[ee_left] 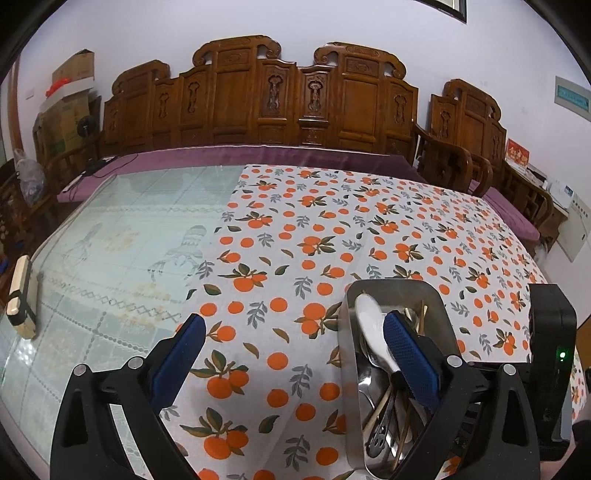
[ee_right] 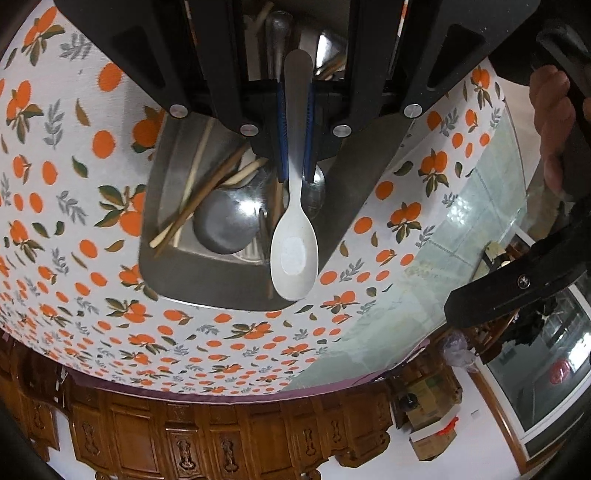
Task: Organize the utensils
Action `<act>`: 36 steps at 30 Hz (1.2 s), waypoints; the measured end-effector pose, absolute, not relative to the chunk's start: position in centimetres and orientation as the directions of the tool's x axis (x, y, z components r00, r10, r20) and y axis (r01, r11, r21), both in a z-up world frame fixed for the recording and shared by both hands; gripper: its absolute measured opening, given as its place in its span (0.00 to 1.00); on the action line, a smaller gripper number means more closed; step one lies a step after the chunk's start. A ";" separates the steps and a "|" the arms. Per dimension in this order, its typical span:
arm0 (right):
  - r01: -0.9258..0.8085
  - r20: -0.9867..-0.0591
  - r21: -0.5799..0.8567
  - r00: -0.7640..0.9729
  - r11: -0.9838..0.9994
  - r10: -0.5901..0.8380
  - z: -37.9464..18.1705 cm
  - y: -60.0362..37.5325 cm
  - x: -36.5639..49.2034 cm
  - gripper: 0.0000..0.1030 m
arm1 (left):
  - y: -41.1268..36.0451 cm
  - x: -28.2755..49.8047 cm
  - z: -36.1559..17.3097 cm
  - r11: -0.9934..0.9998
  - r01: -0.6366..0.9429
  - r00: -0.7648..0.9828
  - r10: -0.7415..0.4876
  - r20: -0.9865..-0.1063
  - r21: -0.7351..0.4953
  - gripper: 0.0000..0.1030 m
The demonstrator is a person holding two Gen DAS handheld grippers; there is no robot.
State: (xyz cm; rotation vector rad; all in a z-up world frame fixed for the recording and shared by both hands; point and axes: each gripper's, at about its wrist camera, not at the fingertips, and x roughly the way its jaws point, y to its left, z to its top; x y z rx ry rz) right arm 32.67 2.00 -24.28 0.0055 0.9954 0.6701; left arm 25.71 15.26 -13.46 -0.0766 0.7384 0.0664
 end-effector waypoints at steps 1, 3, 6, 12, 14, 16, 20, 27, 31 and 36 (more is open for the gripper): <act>-0.520 -0.771 0.308 0.353 0.796 0.529 -24.4 2.1 32.6 0.11 | 15.2 25.7 -13.5 0.995 -0.088 0.737 0.034 -0.675 -0.046 0.90; -0.523 -0.769 0.323 0.341 0.789 0.541 -24.5 2.3 32.4 0.11 | 15.2 25.7 -13.5 0.995 -0.088 0.737 0.035 -0.675 -0.045 0.90; -0.539 -0.759 0.336 0.332 0.773 0.561 -24.5 2.5 32.1 0.12 | 15.2 25.8 -13.6 0.995 -0.088 0.735 0.036 -0.677 -0.043 0.90; -0.572 -0.737 0.318 0.353 0.756 0.576 -23.9 2.0 31.4 0.13 | 15.1 25.7 -13.7 0.995 -0.090 0.734 0.041 -0.678 -0.036 0.90; -0.573 -0.735 0.299 0.372 0.763 0.567 -23.6 1.5 31.4 0.13 | 15.1 25.7 -13.8 0.995 -0.089 0.734 0.042 -0.678 -0.035 0.90; -0.572 -0.731 0.281 0.393 0.771 0.558 -23.2 0.8 31.3 0.13 | 15.1 25.8 -13.8 0.996 -0.088 0.732 0.042 -0.680 -0.034 0.90; -0.567 -0.721 0.253 0.429 0.784 0.543 -22.3 -0.7 31.0 0.13 | 14.7 25.7 -13.8 0.996 -0.082 0.732 0.043 -0.680 -0.025 0.90; -0.549 -0.696 0.192 0.508 0.813 0.507 -20.0 -4.1 29.4 0.13 | 13.1 24.8 -13.6 0.998 -0.064 0.739 0.034 -0.673 -0.020 0.90; -0.518 -0.675 0.160 0.563 0.840 0.476 -18.8 -6.3 28.3 0.33 | 11.6 23.9 -13.3 0.999 -0.046 0.736 0.024 -0.677 -0.015 0.91; -0.466 -0.643 0.147 0.625 0.872 0.443 -17.2 -9.3 26.8 0.56 | 9.8 22.3 -12.9 0.999 -0.033 0.738 0.023 -0.675 -0.002 0.92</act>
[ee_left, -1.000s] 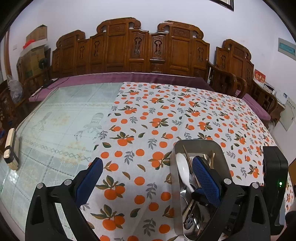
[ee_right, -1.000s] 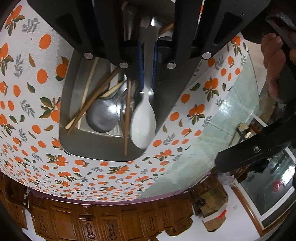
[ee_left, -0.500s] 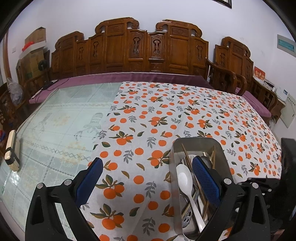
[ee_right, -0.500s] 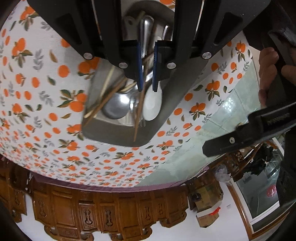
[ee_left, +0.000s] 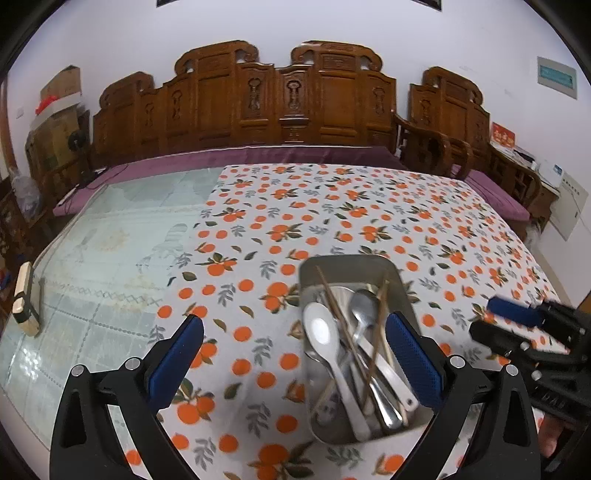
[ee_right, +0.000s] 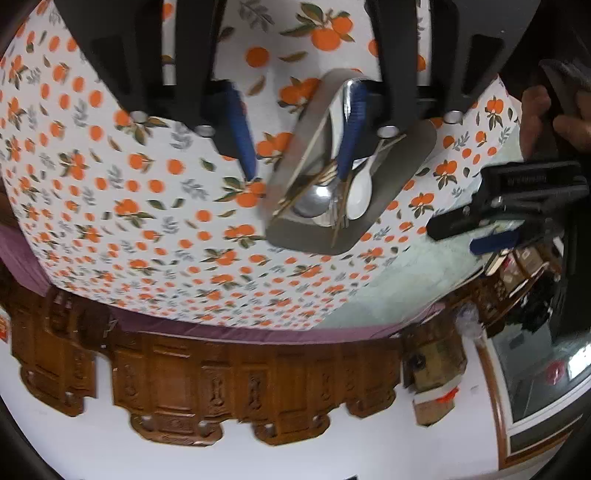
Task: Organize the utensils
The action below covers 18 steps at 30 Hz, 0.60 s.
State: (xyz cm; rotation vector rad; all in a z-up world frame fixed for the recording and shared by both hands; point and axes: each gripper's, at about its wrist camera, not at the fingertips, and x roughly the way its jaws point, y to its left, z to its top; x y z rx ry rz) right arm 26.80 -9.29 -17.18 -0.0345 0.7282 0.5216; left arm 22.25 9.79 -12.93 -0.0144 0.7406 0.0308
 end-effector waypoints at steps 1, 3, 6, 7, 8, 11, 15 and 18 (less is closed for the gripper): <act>-0.458 -0.639 0.146 0.633 0.877 0.437 -16.9 -9.8 26.5 0.61 | 9.4 21.9 -12.8 1.000 -0.031 0.738 0.023 -0.675 0.000 0.92; -0.440 -0.631 0.142 0.650 0.886 0.424 -16.5 -10.7 25.9 0.68 | 8.9 21.2 -12.6 1.000 -0.031 0.739 0.020 -0.674 -0.005 0.92; -0.409 -0.614 0.132 0.681 0.903 0.398 -15.8 -12.1 24.8 0.84 | 8.4 20.2 -12.2 1.000 -0.029 0.744 0.013 -0.668 -0.012 0.92; -0.396 -0.606 0.129 0.694 0.909 0.388 -15.5 -12.6 24.3 0.90 | 8.0 19.8 -12.0 1.000 -0.027 0.745 0.012 -0.667 -0.012 0.92; -0.382 -0.601 0.126 0.705 0.915 0.377 -15.3 -13.1 23.9 0.94 | 7.8 19.5 -11.8 1.000 -0.025 0.746 0.011 -0.666 -0.012 0.92; -0.360 -0.592 0.129 0.720 0.924 0.363 -14.6 -14.1 22.5 0.97 | 6.8 18.5 -11.2 1.000 -0.015 0.750 0.000 -0.662 -0.017 0.92; -0.333 -0.571 0.139 0.742 0.933 0.350 -13.5 -15.6 20.6 0.97 | 5.5 16.9 -10.3 1.000 0.000 0.756 -0.006 -0.655 -0.009 0.92; -0.310 -0.554 0.129 0.765 0.942 0.327 -12.8 -16.6 18.9 0.97 | 4.7 15.8 -9.7 1.000 0.009 0.759 -0.013 -0.651 -0.010 0.92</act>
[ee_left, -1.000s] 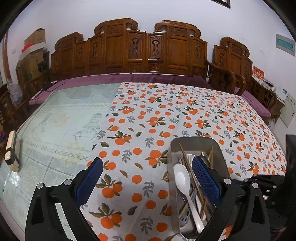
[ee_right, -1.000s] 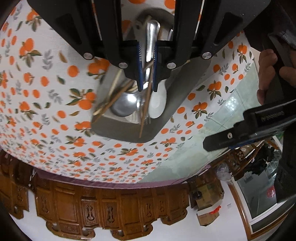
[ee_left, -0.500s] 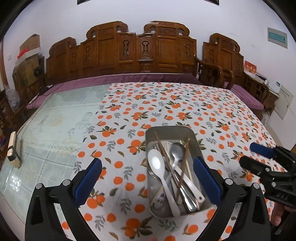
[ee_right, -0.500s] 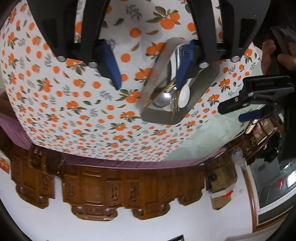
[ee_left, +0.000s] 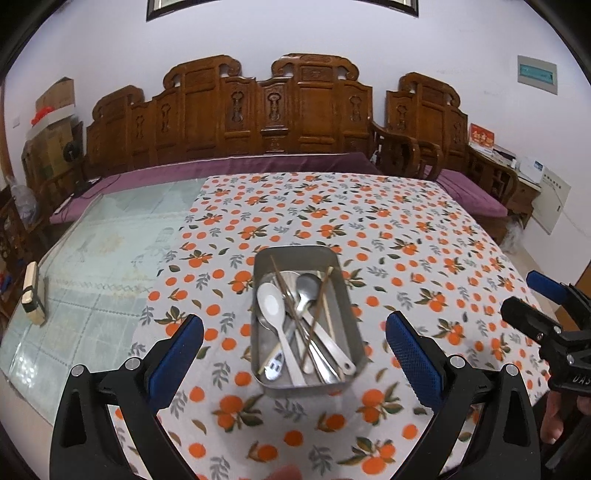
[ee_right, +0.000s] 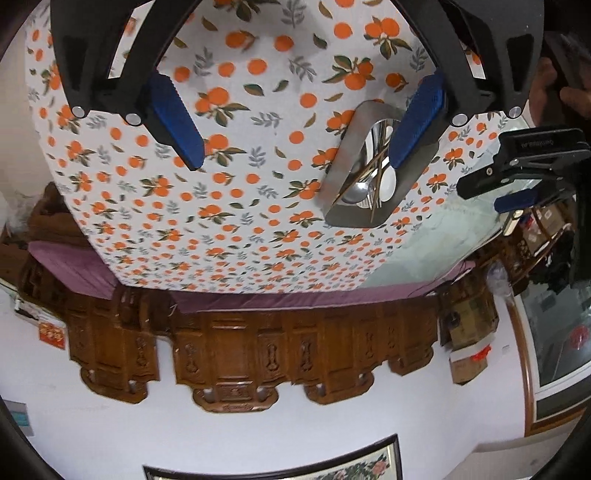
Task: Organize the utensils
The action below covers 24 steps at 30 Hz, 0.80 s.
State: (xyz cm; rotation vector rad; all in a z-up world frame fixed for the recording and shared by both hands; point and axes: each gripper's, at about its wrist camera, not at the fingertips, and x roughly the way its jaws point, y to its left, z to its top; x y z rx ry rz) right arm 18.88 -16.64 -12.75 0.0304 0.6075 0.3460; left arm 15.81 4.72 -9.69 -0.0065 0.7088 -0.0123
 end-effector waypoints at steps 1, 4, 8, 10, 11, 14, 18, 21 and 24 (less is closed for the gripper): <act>-0.302 -0.548 0.128 0.772 0.945 0.321 -12.5 -17.0 18.2 0.97 | 4.4 15.3 -9.5 1.000 0.012 0.757 -0.017 -0.653 -0.012 0.92; -0.289 -0.540 0.126 0.782 0.949 0.310 -12.0 -17.8 16.9 0.97 | 3.6 14.1 -9.0 1.000 0.023 0.755 -0.031 -0.655 -0.021 0.92; -0.274 -0.526 0.122 0.798 0.954 0.296 -11.4 -18.9 15.1 0.97 | 2.3 12.6 -8.2 0.999 0.044 0.767 -0.034 -0.641 0.000 0.92; -0.270 -0.519 0.132 0.801 0.954 0.298 -11.2 -19.4 14.4 0.97 | 1.7 11.8 -7.7 0.999 0.053 0.773 -0.037 -0.634 0.006 0.92; -0.268 -0.516 0.133 0.803 0.954 0.298 -11.1 -19.6 14.0 0.97 | 1.5 11.4 -7.5 0.998 0.055 0.775 -0.038 -0.631 0.008 0.92; -0.260 -0.504 0.128 0.814 0.957 0.289 -10.6 -20.0 13.0 0.97 | 0.9 10.5 -6.8 0.998 0.059 0.784 -0.038 -0.620 0.013 0.92; -0.253 -0.487 0.126 0.827 0.959 0.282 -9.8 -20.5 11.8 0.97 | 0.2 9.5 -6.1 0.998 0.057 0.794 -0.034 -0.607 0.018 0.92; -0.250 -0.477 0.123 0.834 0.960 0.278 -9.3 -20.6 11.2 0.97 | -0.1 8.8 -5.6 0.998 0.056 0.800 -0.035 -0.599 0.017 0.92; -0.250 -0.468 0.117 0.840 0.961 0.276 -8.7 -20.6 10.7 0.97 | -0.3 8.5 -5.2 0.998 0.056 0.806 -0.037 -0.591 0.013 0.92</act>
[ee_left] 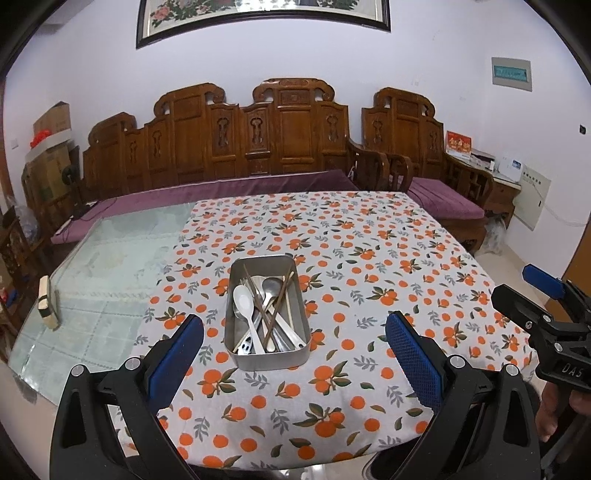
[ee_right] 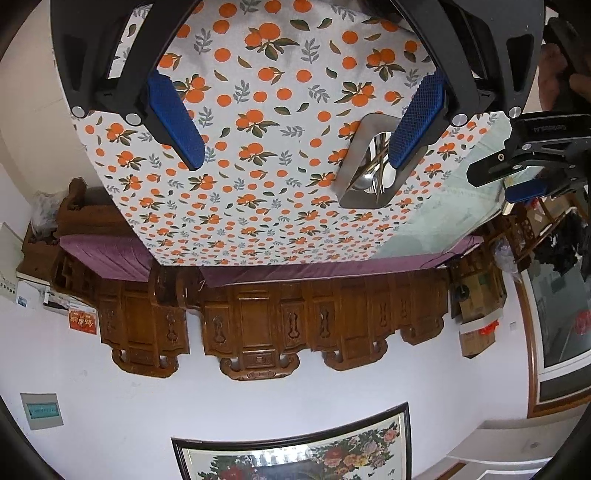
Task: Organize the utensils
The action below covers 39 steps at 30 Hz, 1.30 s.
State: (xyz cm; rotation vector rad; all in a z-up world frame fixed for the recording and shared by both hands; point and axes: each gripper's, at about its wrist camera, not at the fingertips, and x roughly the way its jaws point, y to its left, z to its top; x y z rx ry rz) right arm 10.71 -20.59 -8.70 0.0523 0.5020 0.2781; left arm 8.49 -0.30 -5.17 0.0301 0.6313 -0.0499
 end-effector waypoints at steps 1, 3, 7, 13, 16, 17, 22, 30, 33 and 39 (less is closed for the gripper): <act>-0.251 -0.463 0.116 0.842 0.961 0.276 -8.5 -20.6 10.5 0.97 | -0.3 8.3 -4.9 0.998 0.055 0.809 -0.038 -0.587 0.012 0.92; -0.248 -0.449 0.111 0.851 0.962 0.272 -7.8 -20.6 10.2 0.97 | -0.3 8.0 -4.5 0.999 0.054 0.815 -0.039 -0.578 0.008 0.92; -0.251 -0.406 0.100 0.873 0.963 0.270 -6.1 -20.6 9.4 0.97 | -0.4 7.3 -3.0 0.998 0.057 0.836 -0.044 -0.546 0.007 0.92; -0.253 -0.335 0.081 0.904 0.964 0.266 -3.2 -20.5 7.7 0.97 | -0.5 5.9 -0.3 0.998 0.059 0.873 -0.054 -0.484 -0.005 0.92; -0.251 -0.303 0.076 0.916 0.965 0.262 -2.0 -20.6 6.7 0.97 | -0.6 4.9 0.8 0.998 0.058 0.891 -0.052 -0.450 -0.001 0.92; -0.250 -0.296 0.076 0.919 0.965 0.261 -1.7 -20.6 6.4 0.97 | -0.7 4.6 1.2 0.998 0.057 0.896 -0.050 -0.440 0.003 0.92; -0.255 -0.266 0.071 0.927 0.964 0.265 -0.6 -20.6 5.4 0.97 | -0.8 3.1 2.4 0.999 0.048 0.915 -0.043 -0.402 0.003 0.92; -0.256 -0.268 0.071 0.926 0.964 0.266 -0.5 -20.4 5.4 0.97 | -0.7 2.6 2.7 0.999 0.043 0.920 -0.041 -0.391 -0.004 0.92; -0.257 -0.268 0.073 0.926 0.964 0.267 -0.6 -20.4 5.4 0.97 | -0.6 2.6 2.7 0.999 0.040 0.920 -0.040 -0.389 -0.007 0.92; -0.258 -0.268 0.071 0.926 0.963 0.268 -0.5 -20.4 5.4 0.97 | -0.5 2.5 2.8 0.999 0.039 0.921 -0.040 -0.387 -0.011 0.92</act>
